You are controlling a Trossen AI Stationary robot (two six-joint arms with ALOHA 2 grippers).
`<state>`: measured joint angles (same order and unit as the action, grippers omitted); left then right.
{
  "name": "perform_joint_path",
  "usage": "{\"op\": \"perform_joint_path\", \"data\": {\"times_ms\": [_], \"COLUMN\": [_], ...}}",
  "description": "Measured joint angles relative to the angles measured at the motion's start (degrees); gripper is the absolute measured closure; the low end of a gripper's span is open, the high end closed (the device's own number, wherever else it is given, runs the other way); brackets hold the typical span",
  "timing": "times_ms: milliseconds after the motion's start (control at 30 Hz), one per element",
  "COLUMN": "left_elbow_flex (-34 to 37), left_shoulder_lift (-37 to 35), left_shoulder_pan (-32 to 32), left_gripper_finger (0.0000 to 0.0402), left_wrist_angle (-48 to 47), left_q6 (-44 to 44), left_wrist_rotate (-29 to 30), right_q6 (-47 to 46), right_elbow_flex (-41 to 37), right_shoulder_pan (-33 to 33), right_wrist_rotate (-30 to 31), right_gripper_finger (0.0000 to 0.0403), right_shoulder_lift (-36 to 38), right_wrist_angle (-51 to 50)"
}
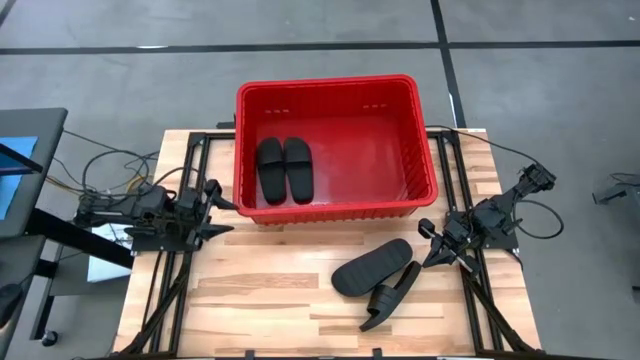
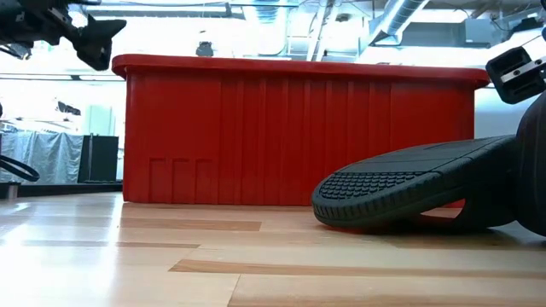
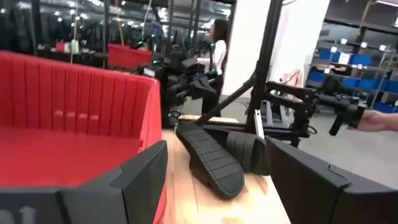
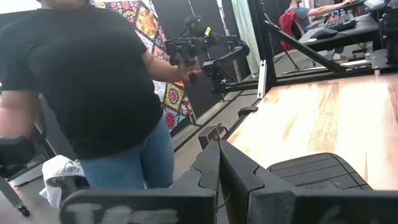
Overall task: Pick and place slides into bin
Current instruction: Put the black slides into the red bin
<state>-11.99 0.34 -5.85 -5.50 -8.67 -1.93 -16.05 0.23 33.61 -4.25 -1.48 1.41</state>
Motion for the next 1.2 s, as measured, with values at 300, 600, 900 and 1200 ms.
{"op": "perform_joint_path", "data": {"times_ms": [300, 600, 900, 1200], "left_elbow_flex": [0.0, -0.11, -0.17, -0.13], "left_shoulder_lift": [-0.02, -0.07, -0.09, -0.09], "left_shoulder_pan": [0.0, -0.01, -0.04, -0.04], "left_gripper_finger": [0.0139, 0.0139, 0.0139, 0.0139], "left_wrist_angle": [-2.17, -8.32, -9.2, -9.44], "left_q6": [-5.96, -4.35, -4.23, -4.28], "left_wrist_rotate": [1.27, 1.19, 0.96, 0.74], "right_q6": [0.0, -0.11, -4.09, -3.68], "right_elbow_flex": [0.02, 0.02, 0.0, 0.0], "right_shoulder_pan": [0.0, 0.0, 0.0, -0.02], "right_wrist_rotate": [0.08, 0.16, 0.41, 2.18], "right_gripper_finger": [0.0403, 0.0403, 0.0403, 0.0403], "right_shoulder_lift": [0.0, -0.02, -0.02, 0.04], "right_wrist_angle": [0.66, 1.57, 21.55, 41.88]}}
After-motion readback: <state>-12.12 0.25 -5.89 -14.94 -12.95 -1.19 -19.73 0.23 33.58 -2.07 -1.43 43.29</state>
